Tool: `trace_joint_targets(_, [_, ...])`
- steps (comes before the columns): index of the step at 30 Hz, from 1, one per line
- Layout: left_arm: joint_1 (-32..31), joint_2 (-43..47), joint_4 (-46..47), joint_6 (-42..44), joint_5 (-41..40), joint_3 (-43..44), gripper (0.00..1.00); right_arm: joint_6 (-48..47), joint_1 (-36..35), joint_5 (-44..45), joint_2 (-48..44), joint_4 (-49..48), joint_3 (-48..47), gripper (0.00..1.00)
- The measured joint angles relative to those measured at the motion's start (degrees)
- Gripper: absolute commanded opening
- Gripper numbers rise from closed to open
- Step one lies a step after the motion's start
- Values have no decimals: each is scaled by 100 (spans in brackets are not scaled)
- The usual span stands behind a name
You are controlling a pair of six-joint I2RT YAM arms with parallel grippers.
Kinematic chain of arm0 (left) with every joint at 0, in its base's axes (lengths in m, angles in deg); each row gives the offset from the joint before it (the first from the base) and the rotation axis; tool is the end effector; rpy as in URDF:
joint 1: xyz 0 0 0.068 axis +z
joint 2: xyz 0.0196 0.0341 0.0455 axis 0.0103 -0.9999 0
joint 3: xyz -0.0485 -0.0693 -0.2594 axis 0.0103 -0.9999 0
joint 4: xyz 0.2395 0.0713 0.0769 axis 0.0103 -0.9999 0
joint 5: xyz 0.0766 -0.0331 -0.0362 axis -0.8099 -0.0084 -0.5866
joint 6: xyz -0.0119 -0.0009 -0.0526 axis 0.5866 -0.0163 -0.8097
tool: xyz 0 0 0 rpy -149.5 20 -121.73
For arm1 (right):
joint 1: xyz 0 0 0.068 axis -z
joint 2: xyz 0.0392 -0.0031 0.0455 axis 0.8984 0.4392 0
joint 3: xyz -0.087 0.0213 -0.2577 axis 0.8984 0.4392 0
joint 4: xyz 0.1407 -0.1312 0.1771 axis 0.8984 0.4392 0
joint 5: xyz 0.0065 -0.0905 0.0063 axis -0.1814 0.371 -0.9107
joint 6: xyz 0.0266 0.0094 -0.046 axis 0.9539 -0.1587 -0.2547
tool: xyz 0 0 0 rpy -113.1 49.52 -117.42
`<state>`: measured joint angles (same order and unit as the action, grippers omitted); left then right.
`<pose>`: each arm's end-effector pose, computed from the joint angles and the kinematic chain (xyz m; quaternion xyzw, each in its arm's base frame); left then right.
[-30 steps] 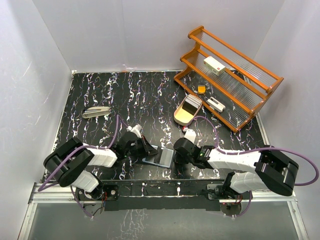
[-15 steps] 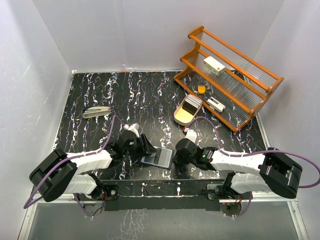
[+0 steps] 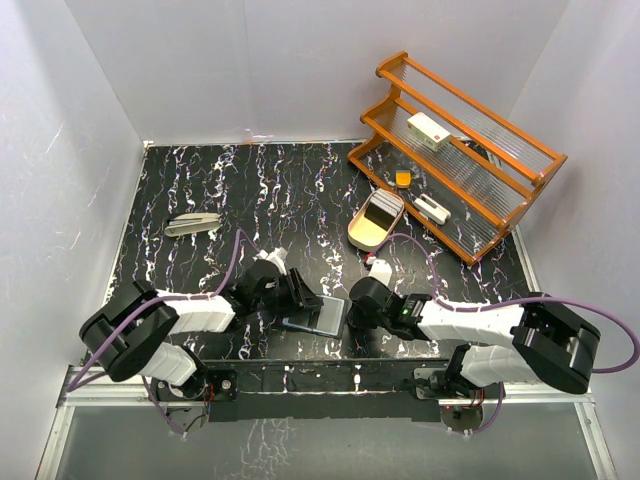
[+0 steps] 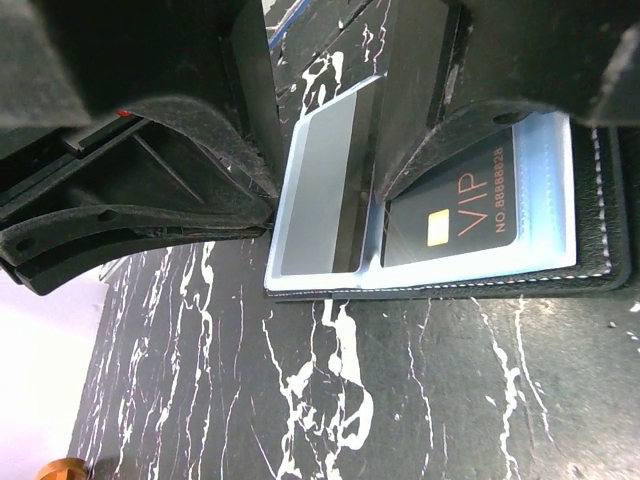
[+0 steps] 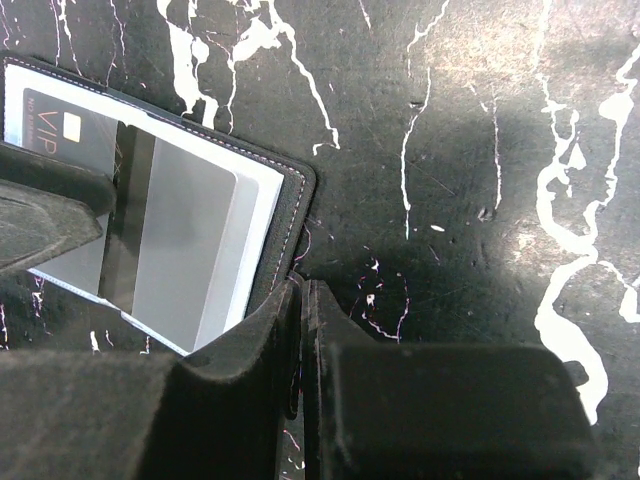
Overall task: Put the credit cards into the card holder
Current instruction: Insert the credit card into the card holder.
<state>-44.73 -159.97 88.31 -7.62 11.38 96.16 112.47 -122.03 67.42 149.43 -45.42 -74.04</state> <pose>0.1719 -0.1776 0.1387 -0.0651 0.8583 -0.4534 0.2314 0.1234 0.1800 0.1473 0.0133 0.9442 0.1815 0.2747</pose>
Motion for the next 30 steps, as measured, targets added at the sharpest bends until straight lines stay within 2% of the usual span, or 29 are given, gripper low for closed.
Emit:
trace_joint_targets(12, [-428,-313,284,-251,24,74,40,-122,0,212,46,-90,0,3])
trace_joint_targets(14, [-450,-376,273,-275,22,136,41,-149,2,310,46,-79,0,7])
trace_joint_targets(18, [-474,-341,59,-293,-20,234,44,-173,0,426,2,31,-24,23])
trace_joint_targets(20, [-472,-210,-210,-282,-70,293,45,-179,0,452,-83,186,-85,26])
trace_joint_targets(25, [-317,350,-901,-216,-197,313,47,-186,0,476,-358,623,-321,29])
trace_joint_targets(30, [153,1023,-1624,-83,-240,310,48,-170,0,343,-540,879,-553,30])
